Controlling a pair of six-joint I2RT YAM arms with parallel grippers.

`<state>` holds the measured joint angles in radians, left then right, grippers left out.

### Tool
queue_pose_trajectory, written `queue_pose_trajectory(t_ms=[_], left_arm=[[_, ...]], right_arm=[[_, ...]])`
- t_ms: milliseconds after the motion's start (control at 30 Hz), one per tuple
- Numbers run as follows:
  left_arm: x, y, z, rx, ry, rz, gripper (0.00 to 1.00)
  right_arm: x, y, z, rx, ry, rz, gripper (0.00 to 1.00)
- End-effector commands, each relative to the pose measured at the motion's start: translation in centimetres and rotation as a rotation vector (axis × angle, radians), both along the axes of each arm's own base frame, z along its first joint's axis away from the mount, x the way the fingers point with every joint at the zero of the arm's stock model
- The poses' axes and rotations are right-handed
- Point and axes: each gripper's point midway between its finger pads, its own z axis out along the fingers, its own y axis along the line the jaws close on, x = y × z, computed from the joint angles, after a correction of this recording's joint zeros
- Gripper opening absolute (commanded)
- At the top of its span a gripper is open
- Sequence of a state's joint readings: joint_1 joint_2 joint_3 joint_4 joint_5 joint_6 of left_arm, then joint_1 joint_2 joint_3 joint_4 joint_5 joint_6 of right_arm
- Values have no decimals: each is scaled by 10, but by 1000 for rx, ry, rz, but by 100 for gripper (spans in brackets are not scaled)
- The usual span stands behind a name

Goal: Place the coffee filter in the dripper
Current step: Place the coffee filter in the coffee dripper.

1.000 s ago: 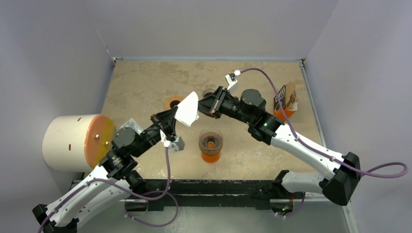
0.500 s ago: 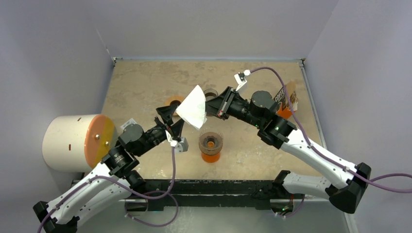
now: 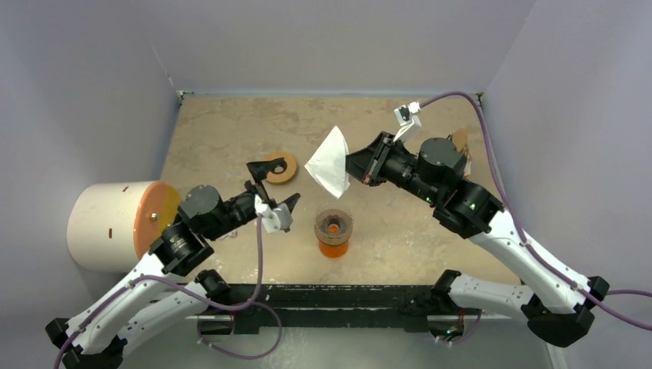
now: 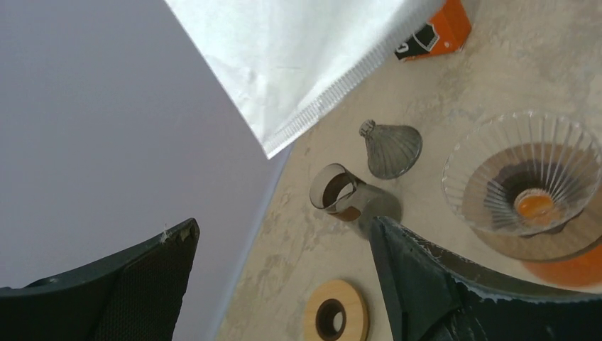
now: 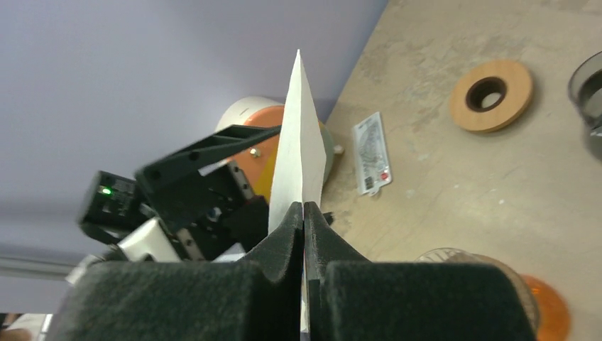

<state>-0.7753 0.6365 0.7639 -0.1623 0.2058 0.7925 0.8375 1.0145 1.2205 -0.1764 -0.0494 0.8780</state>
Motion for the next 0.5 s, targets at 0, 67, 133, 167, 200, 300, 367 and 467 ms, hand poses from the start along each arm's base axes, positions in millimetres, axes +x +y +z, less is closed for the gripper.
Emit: queue_pose_trajectory(t_ms=[0, 67, 133, 167, 200, 300, 367, 467], left_arm=[[-13, -8, 27, -163, 226, -20, 89], [-12, -9, 31, -212, 341, 9, 90], [-9, -8, 36, -258, 444, 59, 91], [-6, -7, 34, -270, 499, 96, 91], [-4, -6, 35, -286, 543, 127, 91], [-2, -7, 36, -308, 642, 172, 93], [-4, -12, 36, -338, 708, 175, 94], [-6, -15, 37, -393, 806, 197, 95]], right_arm=[[3, -23, 5, -170, -133, -43, 0], [4, -27, 2, -224, -161, -39, 0], [4, -31, -3, -282, -186, -32, 0], [4, -31, -5, -308, -201, -20, 0], [3, -32, -6, -338, -220, -6, 0], [2, -32, -12, -407, -251, 38, 0], [2, -33, -14, -444, -271, 53, 0], [3, -36, -21, -519, -283, 53, 0]])
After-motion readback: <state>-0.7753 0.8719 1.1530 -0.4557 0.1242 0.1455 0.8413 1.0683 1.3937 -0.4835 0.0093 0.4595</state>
